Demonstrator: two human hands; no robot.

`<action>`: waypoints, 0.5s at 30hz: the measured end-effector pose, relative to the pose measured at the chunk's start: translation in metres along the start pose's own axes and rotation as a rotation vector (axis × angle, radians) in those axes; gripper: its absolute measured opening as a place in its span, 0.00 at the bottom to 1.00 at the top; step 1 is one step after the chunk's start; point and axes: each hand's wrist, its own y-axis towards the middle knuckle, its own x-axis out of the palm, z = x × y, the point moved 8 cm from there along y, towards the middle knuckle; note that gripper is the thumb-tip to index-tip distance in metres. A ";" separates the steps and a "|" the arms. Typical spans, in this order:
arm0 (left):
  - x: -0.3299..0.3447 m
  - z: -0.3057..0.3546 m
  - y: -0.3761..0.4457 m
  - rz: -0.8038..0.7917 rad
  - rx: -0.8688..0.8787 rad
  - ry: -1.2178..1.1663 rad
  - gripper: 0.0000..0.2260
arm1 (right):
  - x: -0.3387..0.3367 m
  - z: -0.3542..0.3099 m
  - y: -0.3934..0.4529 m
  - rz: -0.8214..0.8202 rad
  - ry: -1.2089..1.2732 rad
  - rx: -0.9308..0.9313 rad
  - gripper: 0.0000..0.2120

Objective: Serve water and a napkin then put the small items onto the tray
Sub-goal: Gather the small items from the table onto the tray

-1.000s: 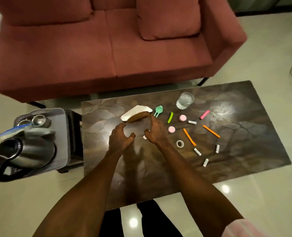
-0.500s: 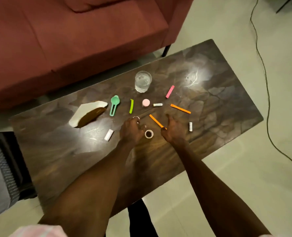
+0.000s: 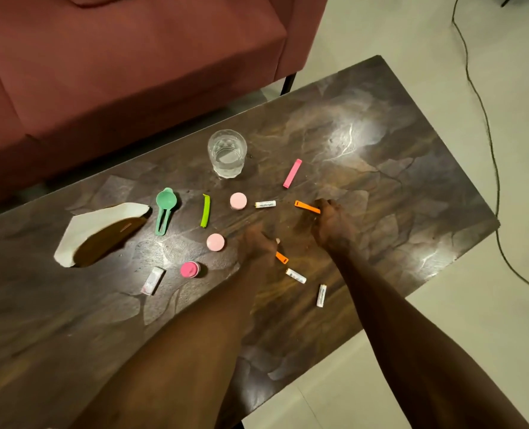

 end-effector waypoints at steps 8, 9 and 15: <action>0.018 -0.020 0.022 -0.004 -0.091 -0.026 0.16 | 0.005 0.002 0.006 0.042 -0.090 -0.011 0.11; 0.021 -0.019 0.022 -0.007 -0.089 -0.035 0.16 | 0.006 0.002 0.007 0.049 -0.090 -0.007 0.11; 0.023 -0.015 0.019 -0.023 -0.119 -0.112 0.15 | 0.010 0.003 0.007 0.071 -0.063 -0.001 0.09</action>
